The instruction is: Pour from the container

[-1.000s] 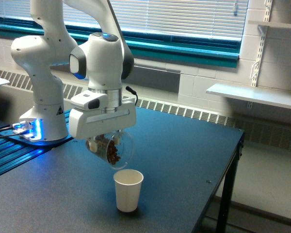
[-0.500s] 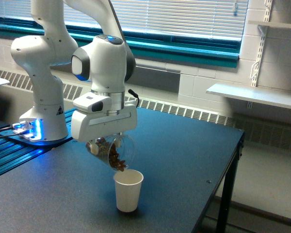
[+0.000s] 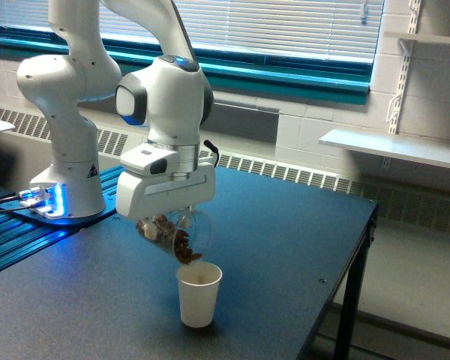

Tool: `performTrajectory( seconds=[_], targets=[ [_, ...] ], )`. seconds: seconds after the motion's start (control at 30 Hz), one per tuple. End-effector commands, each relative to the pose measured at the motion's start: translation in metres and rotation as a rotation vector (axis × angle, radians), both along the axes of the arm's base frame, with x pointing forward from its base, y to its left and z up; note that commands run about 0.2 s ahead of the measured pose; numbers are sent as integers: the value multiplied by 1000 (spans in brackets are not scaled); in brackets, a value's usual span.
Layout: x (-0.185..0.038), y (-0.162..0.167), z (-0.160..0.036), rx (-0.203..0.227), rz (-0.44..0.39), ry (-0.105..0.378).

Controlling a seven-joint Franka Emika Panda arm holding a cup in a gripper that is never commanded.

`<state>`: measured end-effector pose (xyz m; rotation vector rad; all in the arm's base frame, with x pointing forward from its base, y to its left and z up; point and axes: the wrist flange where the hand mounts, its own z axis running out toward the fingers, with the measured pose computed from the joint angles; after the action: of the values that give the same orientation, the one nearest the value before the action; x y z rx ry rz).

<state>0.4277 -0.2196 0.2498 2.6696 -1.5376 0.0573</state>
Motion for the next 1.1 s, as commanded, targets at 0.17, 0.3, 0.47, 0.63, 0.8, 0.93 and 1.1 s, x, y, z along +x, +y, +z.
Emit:
performTrajectory(
  seconds=[0.17, 0.3, 0.47, 0.63, 0.8, 0.93, 1.1],
  targets=[
    [7, 7, 2, -12, 31, 23],
    [6, 7, 1, -17, 36, 31],
    [6, 6, 1, -19, 34, 34],
    [5, 3, 1, -24, 28, 40],
    [5, -2, 1, -28, 19, 45],
    [7, -4, 1, -32, 18, 50],
    [7, -5, 1, -37, 35, 61]
  ],
)
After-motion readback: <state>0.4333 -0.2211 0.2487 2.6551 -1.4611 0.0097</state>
